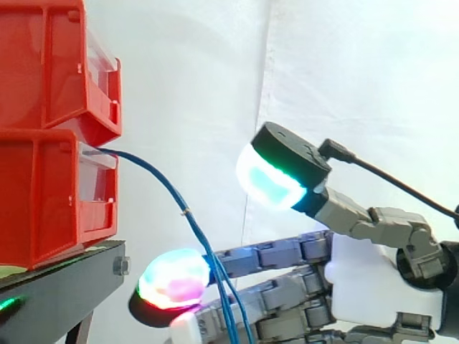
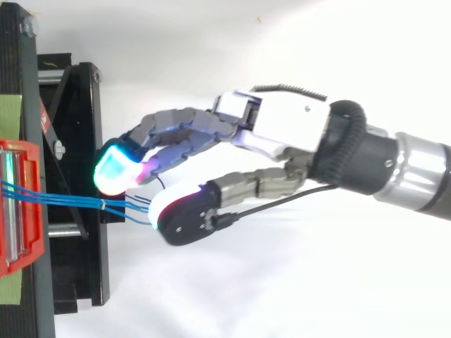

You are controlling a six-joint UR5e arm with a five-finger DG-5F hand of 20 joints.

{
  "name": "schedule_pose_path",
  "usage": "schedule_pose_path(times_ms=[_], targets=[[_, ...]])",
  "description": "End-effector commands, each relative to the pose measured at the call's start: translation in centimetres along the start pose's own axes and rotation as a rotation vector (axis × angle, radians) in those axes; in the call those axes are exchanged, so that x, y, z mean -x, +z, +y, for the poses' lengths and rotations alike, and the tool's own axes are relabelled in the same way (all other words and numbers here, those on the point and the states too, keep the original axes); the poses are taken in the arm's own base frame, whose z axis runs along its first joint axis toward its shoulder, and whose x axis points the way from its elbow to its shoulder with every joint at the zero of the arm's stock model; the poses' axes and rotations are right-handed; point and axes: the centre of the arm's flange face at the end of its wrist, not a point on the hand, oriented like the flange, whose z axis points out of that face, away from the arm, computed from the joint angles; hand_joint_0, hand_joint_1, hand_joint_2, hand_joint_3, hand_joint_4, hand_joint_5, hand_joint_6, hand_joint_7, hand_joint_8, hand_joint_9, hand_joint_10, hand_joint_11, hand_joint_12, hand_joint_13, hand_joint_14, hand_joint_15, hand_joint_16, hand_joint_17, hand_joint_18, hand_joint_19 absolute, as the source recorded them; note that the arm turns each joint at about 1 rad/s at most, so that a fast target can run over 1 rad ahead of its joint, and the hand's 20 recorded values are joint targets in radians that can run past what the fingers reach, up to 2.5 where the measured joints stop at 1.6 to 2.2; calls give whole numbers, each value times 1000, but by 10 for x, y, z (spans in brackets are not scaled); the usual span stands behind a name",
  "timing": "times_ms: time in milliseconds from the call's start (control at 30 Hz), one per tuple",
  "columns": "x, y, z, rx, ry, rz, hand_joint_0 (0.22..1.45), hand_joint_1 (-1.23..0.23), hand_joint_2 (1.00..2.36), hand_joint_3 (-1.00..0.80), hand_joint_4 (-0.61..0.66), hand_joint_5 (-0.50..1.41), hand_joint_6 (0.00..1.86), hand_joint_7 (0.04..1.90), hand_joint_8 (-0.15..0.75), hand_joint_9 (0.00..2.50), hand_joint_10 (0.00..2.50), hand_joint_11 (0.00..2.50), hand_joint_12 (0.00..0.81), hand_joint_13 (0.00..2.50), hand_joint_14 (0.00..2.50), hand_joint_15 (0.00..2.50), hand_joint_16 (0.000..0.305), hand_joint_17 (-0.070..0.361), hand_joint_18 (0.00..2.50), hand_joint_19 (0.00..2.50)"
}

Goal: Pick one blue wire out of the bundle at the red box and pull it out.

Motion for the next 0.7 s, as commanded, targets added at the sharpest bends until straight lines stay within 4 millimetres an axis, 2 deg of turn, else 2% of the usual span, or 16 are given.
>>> schedule_pose_path(times_ms=[0,133,400,667], targets=[[-9,6,0,16,8,3,489,-586,1000,-500,339,-138,503,932,282,728,7,199,383,372,7,181,60,135,257,284],[-20,5,1,23,1,10,505,-601,1000,-500,339,-127,503,992,281,735,7,201,379,380,7,182,58,131,264,284],[-21,5,3,27,6,11,537,-626,1002,-469,312,-116,503,1090,272,743,8,216,366,386,7,189,56,126,274,296],[-17,7,3,32,10,4,540,-626,1003,-461,313,-115,503,1090,273,750,8,229,365,393,8,202,56,126,280,307]])
